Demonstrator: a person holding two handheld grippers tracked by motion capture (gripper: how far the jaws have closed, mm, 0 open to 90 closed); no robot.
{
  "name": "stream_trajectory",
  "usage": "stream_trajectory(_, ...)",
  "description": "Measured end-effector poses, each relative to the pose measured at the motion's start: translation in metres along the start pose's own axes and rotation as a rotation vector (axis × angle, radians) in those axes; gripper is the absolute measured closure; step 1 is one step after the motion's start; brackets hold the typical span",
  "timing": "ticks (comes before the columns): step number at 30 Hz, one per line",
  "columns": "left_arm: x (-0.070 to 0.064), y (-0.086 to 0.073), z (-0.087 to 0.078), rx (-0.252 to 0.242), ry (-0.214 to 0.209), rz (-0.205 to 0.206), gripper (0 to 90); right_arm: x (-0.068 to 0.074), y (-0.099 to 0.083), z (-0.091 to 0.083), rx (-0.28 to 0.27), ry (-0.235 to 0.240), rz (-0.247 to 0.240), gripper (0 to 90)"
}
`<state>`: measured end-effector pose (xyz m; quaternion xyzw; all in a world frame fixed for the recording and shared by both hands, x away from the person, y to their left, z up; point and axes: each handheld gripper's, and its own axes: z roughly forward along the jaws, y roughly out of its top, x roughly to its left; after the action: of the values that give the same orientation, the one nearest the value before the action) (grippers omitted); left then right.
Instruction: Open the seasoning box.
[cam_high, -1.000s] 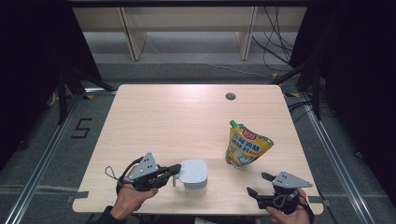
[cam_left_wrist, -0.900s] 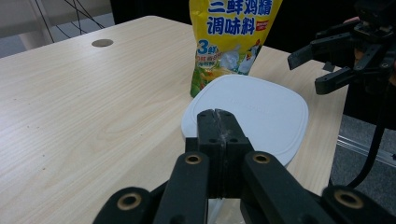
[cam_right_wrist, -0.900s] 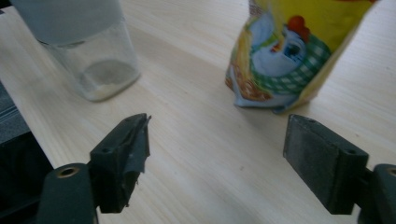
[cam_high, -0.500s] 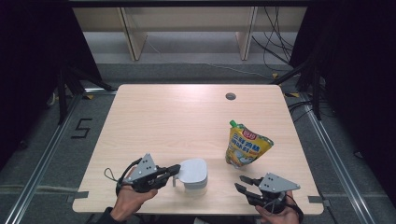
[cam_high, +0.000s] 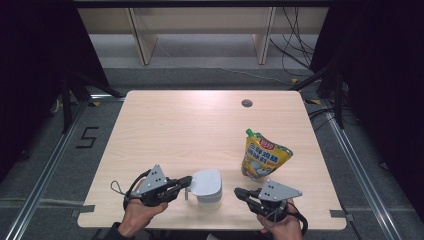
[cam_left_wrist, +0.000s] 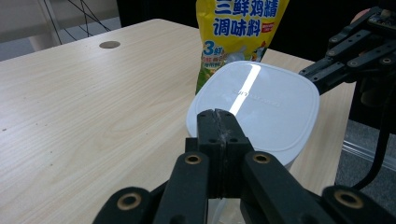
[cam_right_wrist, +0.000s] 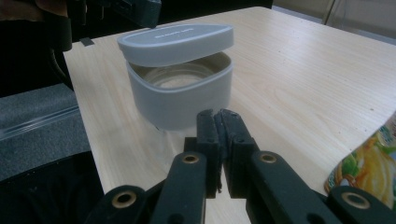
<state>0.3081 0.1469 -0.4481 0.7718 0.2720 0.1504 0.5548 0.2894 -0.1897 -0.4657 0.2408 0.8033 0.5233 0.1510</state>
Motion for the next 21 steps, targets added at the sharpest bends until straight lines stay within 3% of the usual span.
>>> stream_trajectory(3,0.001,0.000,-0.001,0.009,0.002,0.012,89.1,0.001,0.005,0.004,-0.008,0.005,-0.004,89.2)
stream_trajectory(4,0.001,0.000,0.000,0.003,-0.004,0.009,89.1,0.000,0.006,0.004,-0.013,0.001,-0.027,89.5)
stream_trajectory(6,0.001,-0.001,0.000,0.001,0.000,0.006,89.1,0.002,0.008,0.007,-0.022,0.001,0.004,89.7)
stream_trajectory(7,0.001,-0.001,0.000,0.001,0.000,0.006,89.1,0.000,0.009,0.008,-0.030,0.021,-0.010,89.7)
stream_trajectory(9,0.001,-0.001,0.000,0.001,-0.001,0.009,89.1,0.002,0.010,0.009,-0.027,-0.001,-0.001,89.8)
stream_trajectory(21,0.002,-0.002,0.000,-0.001,0.008,0.012,89.1,0.007,0.027,0.022,-0.030,0.038,-0.040,90.0)
